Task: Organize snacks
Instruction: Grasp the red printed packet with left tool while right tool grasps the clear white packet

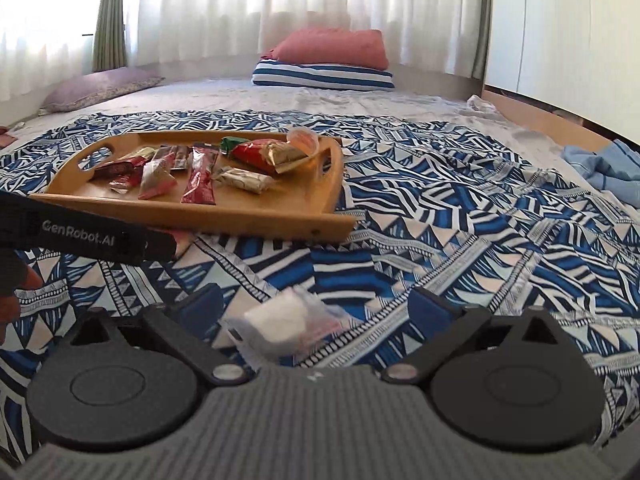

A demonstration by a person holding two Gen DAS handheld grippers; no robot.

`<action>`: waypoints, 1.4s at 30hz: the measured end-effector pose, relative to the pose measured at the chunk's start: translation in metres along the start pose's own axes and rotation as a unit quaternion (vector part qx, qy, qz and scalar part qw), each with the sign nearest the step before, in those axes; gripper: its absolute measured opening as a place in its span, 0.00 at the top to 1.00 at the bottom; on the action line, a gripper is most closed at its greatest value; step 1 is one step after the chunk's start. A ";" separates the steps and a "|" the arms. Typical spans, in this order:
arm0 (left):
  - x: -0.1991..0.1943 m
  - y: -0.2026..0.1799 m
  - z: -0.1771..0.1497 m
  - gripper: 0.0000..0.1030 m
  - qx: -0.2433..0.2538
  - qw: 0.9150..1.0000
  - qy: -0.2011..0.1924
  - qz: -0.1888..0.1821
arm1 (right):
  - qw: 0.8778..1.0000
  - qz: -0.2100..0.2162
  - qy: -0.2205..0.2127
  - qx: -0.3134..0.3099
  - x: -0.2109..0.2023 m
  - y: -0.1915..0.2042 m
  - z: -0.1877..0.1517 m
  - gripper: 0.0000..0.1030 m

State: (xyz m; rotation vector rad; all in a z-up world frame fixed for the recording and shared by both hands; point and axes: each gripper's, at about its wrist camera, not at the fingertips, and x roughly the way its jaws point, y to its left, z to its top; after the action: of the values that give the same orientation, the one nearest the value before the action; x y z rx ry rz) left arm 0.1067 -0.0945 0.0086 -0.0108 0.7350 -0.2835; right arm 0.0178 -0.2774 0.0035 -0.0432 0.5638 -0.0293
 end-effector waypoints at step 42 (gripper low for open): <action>0.005 -0.016 -0.004 0.41 -0.002 0.999 -0.020 0.047 | 1.000 0.003 -0.013 0.025 0.000 0.013 -0.013 0.55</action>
State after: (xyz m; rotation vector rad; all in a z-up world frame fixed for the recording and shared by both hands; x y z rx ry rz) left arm 0.1034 -0.1108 0.0046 0.0142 0.6933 -0.1920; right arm 0.0115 -0.2647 -0.0078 0.0076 0.5363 -0.0366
